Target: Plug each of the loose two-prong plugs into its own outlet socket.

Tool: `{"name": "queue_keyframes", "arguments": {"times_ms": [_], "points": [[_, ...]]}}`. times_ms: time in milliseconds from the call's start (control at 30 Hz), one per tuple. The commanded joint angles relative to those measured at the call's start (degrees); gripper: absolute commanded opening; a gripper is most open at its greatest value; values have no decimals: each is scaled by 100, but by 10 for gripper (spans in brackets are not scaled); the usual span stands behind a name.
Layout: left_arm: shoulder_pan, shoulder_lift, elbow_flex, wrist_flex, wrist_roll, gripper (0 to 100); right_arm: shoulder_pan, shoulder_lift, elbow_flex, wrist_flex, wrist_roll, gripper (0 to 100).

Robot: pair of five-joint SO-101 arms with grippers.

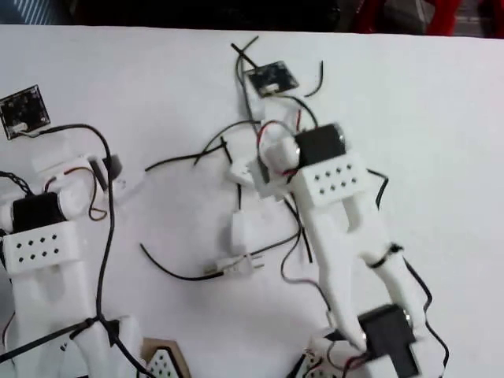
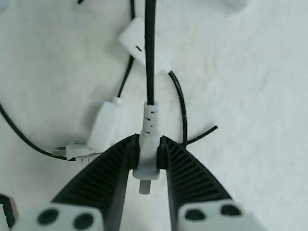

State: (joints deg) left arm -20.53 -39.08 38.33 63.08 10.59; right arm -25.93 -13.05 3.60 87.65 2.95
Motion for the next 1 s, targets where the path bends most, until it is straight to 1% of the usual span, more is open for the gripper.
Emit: {"name": "queue_keyframes", "arguments": {"times_ms": [0,67,167,300,467,567,667,767,967], "points": [[92,-207,-18,-70,-62,248,-391,-857,466,-435,-185,17],[92,-207,-18,-70,-79,248,-611,-1182,949,-822,-185,17],[101,-207,-18,-79,-334,248,-892,-1613,1688,-1473,-185,17],[110,-198,-18,-70,-343,248,-1174,-2132,2470,-2281,-185,17],[541,-242,114,-88,-404,248,-1508,-2598,3130,-3125,-237,17],[796,-242,141,-97,-703,248,-1692,-2782,3429,-3530,-818,17],[1051,-242,149,-97,-738,249,-1974,-3029,3771,-3890,-1187,17],[1200,-242,158,-97,-747,249,-2193,-3407,4220,-4277,-1240,17],[1684,-347,123,-79,-747,250,-2290,-4303,5266,-5112,-1240,17]]}}
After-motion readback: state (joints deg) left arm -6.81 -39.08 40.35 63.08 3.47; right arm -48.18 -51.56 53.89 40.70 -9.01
